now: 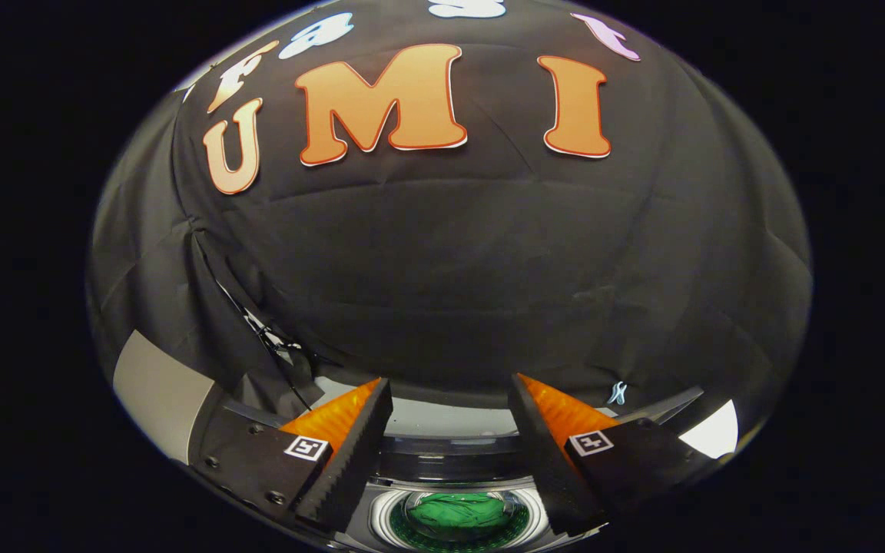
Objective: Put the clothes into the washing machine and then close the washing machine lid.
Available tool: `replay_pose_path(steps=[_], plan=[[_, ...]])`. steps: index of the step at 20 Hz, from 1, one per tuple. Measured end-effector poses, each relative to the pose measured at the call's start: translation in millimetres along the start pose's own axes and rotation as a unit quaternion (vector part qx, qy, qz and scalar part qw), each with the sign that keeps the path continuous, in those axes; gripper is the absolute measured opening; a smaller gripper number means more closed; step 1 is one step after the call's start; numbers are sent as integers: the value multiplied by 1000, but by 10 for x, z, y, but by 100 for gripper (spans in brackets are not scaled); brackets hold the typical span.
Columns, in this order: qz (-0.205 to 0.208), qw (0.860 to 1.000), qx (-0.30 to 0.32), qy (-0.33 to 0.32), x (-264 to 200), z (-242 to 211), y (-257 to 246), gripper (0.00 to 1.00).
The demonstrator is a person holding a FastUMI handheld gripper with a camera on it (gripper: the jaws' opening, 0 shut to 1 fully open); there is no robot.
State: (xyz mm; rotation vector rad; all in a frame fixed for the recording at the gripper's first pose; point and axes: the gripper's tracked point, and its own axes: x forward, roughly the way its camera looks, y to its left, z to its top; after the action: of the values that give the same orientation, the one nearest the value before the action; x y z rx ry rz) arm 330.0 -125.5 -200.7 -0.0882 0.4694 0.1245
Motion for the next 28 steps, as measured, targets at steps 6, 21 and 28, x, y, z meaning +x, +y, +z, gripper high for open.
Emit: replay_pose_path(steps=[6,21,28], plan=[[-1,1000,-4,-15,-205,-92,-19,98],[-48,999,-3,-13,-766,-524,6,98],[-72,996,10,46,-1070,-1189,-63,98]])
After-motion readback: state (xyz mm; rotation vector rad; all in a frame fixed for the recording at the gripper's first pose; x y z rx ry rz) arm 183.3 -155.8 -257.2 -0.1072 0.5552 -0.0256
